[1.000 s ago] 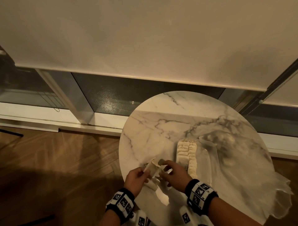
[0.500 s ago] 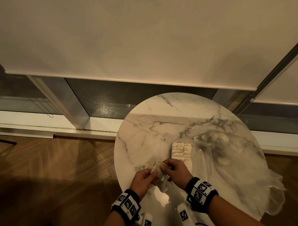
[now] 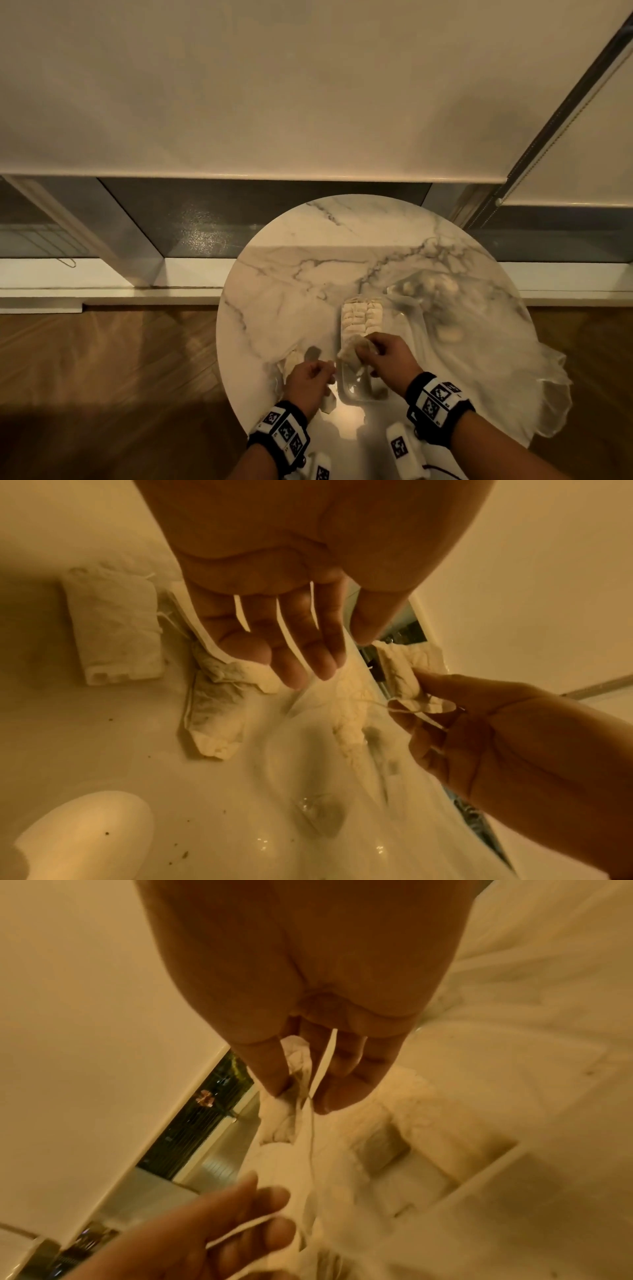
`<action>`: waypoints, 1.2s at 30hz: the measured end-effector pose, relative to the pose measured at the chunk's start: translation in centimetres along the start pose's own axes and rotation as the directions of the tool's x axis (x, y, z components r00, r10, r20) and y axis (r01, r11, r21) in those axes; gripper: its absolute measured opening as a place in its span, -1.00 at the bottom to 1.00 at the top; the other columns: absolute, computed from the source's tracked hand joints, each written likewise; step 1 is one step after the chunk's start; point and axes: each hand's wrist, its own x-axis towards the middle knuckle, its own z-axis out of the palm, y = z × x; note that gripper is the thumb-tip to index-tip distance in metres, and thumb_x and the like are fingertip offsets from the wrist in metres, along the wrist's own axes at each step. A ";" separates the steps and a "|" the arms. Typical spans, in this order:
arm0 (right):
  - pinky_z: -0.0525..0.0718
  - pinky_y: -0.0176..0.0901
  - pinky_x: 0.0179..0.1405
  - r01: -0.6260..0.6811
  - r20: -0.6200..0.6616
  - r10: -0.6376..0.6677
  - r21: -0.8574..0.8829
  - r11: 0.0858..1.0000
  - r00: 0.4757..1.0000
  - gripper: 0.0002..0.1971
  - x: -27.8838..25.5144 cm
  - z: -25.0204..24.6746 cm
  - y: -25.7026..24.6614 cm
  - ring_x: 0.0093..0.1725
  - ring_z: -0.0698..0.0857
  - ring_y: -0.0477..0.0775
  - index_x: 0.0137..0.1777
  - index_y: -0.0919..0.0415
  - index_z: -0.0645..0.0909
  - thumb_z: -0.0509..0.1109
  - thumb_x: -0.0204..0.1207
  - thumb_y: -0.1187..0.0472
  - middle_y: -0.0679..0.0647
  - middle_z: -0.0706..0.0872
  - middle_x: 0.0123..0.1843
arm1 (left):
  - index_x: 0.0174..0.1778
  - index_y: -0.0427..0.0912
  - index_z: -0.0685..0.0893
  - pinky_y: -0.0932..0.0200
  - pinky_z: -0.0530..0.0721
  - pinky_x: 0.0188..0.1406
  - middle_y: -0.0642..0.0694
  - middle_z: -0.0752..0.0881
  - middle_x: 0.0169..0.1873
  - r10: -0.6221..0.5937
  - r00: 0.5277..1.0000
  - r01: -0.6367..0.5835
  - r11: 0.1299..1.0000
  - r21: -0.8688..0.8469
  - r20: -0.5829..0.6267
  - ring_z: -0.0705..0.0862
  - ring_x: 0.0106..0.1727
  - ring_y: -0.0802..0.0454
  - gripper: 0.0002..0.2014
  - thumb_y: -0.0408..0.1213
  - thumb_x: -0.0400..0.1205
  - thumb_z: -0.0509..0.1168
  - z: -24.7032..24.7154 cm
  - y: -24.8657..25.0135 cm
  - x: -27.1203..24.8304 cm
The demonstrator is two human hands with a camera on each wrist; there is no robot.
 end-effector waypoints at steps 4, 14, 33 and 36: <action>0.80 0.08 -0.25 -0.073 -0.110 0.068 -0.033 0.997 0.992 -0.82 1.3 -1.9 1.4 -0.21 0.81 0.18 -0.14 0.07 0.76 0.43 0.61 0.02 0.08 0.82 -0.25 | -0.10 -0.05 0.73 0.38 0.67 -0.35 0.04 0.78 -0.25 0.027 0.998 -0.015 0.975 0.221 -0.052 0.72 -0.27 0.15 -0.86 -0.07 0.61 0.38 1.0 0.3 0.5; 0.66 -0.24 -0.12 -0.057 0.116 0.133 -0.502 0.863 0.984 -0.89 4.1 -0.2 1.6 -0.10 0.75 -0.02 -0.18 -0.03 0.76 0.43 0.55 0.07 -0.03 0.81 -0.14 | -0.03 0.03 0.60 0.39 0.57 -0.37 0.05 0.70 -0.17 0.017 0.999 -0.007 0.947 0.322 -0.028 0.68 -0.20 0.19 -0.90 -0.14 0.60 0.39 2.4 0.8 1.3; 0.61 -0.41 -0.26 -0.026 -0.147 -0.008 -0.228 0.973 0.989 -0.84 4.1 -0.3 1.4 -0.16 0.72 -0.08 -0.02 -0.03 0.71 0.45 0.51 0.26 -0.07 0.73 -0.08 | -0.02 0.02 0.67 0.34 0.65 -0.19 0.05 0.74 -0.18 0.030 0.999 -0.015 0.940 0.340 -0.039 0.69 -0.17 0.18 -0.89 -0.10 0.59 0.41 2.4 -0.3 1.7; 0.70 -0.28 -0.11 -0.041 0.003 0.044 -0.343 0.939 0.999 -0.83 3.6 0.0 1.7 -0.10 0.73 -0.07 -0.06 -0.05 0.74 0.35 0.57 0.22 -0.08 0.76 -0.08 | 0.01 0.00 0.67 0.42 0.56 -0.27 0.07 0.74 -0.15 0.015 0.999 -0.002 0.948 0.319 -0.039 0.69 -0.14 0.21 -0.86 -0.08 0.60 0.41 2.5 -0.5 1.7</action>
